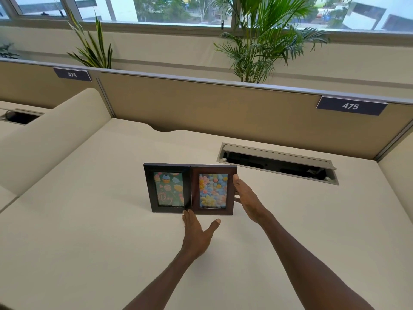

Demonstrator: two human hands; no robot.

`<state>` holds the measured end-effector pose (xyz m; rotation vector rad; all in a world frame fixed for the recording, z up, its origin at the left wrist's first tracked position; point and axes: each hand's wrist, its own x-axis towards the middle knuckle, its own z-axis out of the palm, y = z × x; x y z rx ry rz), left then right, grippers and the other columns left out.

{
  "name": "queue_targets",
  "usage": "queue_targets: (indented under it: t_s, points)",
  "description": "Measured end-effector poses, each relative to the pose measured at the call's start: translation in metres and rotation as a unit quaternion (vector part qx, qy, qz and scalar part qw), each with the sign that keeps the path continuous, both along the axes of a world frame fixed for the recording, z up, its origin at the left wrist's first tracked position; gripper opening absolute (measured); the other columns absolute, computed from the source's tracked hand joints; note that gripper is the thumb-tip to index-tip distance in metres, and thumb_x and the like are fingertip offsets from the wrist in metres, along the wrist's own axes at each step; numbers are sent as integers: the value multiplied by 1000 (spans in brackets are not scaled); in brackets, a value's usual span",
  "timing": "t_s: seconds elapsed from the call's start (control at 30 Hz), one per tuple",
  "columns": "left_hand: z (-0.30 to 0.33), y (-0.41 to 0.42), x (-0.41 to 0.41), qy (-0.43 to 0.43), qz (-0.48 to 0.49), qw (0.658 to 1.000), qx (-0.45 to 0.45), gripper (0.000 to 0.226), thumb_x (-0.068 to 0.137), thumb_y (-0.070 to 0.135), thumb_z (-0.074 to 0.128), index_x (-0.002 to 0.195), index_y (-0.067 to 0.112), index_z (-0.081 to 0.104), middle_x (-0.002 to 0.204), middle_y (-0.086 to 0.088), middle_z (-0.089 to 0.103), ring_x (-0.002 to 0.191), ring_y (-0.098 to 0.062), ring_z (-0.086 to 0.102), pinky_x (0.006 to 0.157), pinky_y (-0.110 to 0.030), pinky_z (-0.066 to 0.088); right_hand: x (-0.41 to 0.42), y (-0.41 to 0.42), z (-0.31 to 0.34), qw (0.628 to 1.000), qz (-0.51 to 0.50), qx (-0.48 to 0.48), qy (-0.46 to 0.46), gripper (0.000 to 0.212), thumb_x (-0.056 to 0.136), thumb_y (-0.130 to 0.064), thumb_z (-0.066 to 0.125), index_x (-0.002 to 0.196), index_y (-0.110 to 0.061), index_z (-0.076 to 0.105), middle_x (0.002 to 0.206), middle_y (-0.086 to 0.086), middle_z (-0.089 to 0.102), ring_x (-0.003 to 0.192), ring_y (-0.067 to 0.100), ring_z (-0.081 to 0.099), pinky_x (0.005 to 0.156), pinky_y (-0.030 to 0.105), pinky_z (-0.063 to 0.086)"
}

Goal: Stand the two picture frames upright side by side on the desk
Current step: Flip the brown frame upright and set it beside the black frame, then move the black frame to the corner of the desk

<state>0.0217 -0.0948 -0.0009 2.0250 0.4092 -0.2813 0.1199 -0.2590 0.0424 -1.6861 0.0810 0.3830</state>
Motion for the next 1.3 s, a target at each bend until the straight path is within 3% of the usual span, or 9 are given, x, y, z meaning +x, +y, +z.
queue_targets:
  t_s: [0.2,0.3,0.4,0.57,0.73,0.87,0.97,1.1,1.3]
  points:
    - [17,15,-6,-55,36,998,-12,107,86,60,59,156,13,-8,167,-4,-10,154,-20,-7,123,-39,6,-25,-4,3,979,-190,-71,-31,52,104,-48,27,126,-11,56,122,9,61,113,25,57,101,44,46]
    - [27,18,-9,-76,43,996,-10,104,88,56,59,157,11,-4,167,-6,-3,154,-22,-2,124,-40,8,-41,-6,1,967,-230,-100,-51,47,105,-39,30,119,-4,59,115,12,65,106,25,61,94,40,50]
    - [39,18,-13,-106,46,993,-8,99,89,51,61,157,11,1,167,-8,4,154,-24,5,124,-43,14,-54,-8,0,959,-239,-133,-71,42,105,-35,34,107,-3,61,103,14,68,94,25,63,78,35,48]
    - [52,26,-19,-141,73,987,0,85,90,45,63,154,9,18,161,-12,26,147,-28,28,114,-38,28,-68,-4,2,958,-208,-165,-110,28,102,-27,43,96,-6,60,94,11,69,87,23,65,70,32,50]
    - [58,43,-19,-143,91,985,20,70,92,42,62,146,6,37,150,-15,45,137,-31,43,106,-39,38,-78,5,4,958,-144,-199,-147,23,100,-25,47,90,-10,61,86,0,67,75,8,63,53,15,44]
    - [61,63,-15,-172,113,978,27,50,94,29,61,135,4,49,137,-15,58,125,-30,53,97,-34,42,-80,14,13,955,-113,-205,-182,17,99,-27,51,90,-16,60,87,-4,65,75,4,64,53,11,47]
    - [65,80,-8,-202,125,971,30,36,96,25,57,126,4,55,126,-15,64,115,-28,60,90,-33,46,-78,27,24,954,-101,-194,-207,15,98,-27,55,94,-15,62,94,-4,67,84,9,67,56,11,51]
    - [71,106,8,-249,163,954,32,27,98,22,54,119,5,59,114,-13,67,98,-20,61,81,-31,50,-69,54,46,941,-84,-198,-262,11,96,-28,60,91,-18,61,89,-6,66,81,11,70,57,11,52]
    - [72,147,39,-272,199,940,45,24,95,15,56,116,2,56,116,-15,63,106,-29,59,86,-32,44,-38,94,75,830,-96,-340,-433,17,90,-31,64,96,-17,72,97,-3,65,98,8,43,85,25,39]
